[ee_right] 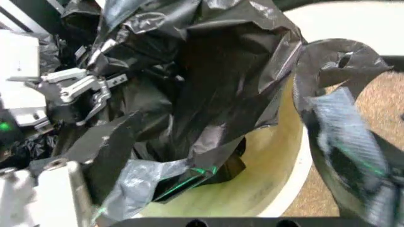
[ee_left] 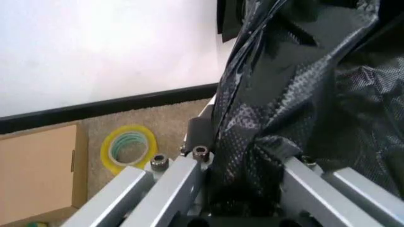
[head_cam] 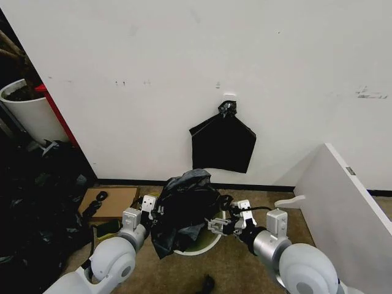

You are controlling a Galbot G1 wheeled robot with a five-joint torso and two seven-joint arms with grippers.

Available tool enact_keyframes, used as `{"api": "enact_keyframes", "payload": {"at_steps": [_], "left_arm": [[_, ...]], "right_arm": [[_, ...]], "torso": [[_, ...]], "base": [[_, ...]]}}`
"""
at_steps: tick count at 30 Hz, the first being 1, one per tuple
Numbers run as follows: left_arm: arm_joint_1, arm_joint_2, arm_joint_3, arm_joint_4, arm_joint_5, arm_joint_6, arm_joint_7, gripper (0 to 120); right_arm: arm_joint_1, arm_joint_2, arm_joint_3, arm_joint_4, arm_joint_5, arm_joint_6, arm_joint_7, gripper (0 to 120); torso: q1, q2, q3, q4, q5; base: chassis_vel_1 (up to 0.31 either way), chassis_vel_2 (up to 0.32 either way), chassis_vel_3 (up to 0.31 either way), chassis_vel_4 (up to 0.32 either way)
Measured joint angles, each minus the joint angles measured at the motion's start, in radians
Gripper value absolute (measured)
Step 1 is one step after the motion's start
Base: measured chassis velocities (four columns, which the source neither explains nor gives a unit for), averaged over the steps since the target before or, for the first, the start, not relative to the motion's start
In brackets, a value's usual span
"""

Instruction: Place the garbage bag over the trash bin.

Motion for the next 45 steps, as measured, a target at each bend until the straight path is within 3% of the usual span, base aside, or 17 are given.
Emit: {"api": "enact_keyframes", "payload": {"at_steps": [2, 4, 10, 20, 24, 45], "left_arm": [[0.005, 0.001, 0.000, -0.005, 0.006, 0.000, 0.002, 1], [0.006, 0.001, 0.000, -0.006, 0.007, 0.000, 0.002, 1], [0.007, 0.002, 0.002, -0.011, 0.013, 0.000, 0.006, 1], [0.005, 0.005, 0.003, -0.011, 0.015, -0.001, 0.008, 1], [0.006, 0.006, 0.003, -0.011, 0.015, -0.002, 0.009, 1], [0.014, 0.001, -0.017, -0.006, -0.054, -0.037, 0.007, 1]], "right_arm": [[0.013, 0.016, -0.005, -0.029, 0.018, 0.000, 0.015, 82], [0.016, 0.019, -0.007, -0.037, 0.019, 0.000, 0.016, 80], [0.029, 0.035, -0.018, -0.094, 0.019, 0.015, 0.036, 53], [0.032, 0.037, -0.021, -0.103, 0.030, 0.031, 0.045, 22], [0.033, 0.038, -0.025, -0.114, 0.029, 0.049, 0.048, 2], [-0.014, 0.018, 0.068, -0.133, 0.009, 0.081, 0.077, 0]], "torso": [[0.000, 0.000, 0.000, 0.0001, 0.0000], [0.000, 0.000, 0.000, 0.0001, 0.0000], [0.000, 0.000, 0.000, 0.0000, 0.0001], [0.000, 0.000, 0.000, 0.0000, 0.0000], [0.000, 0.000, 0.000, 0.0000, 0.0000], [0.000, 0.000, 0.000, 0.0000, 0.0001]], "base": [[0.000, 0.000, 0.000, 0.000], [0.000, 0.000, 0.000, 0.000], [0.000, 0.000, 0.000, 0.000], [0.000, 0.000, 0.000, 0.000], [0.000, 0.000, 0.000, 0.000], [0.000, 0.000, 0.000, 0.000]]}}
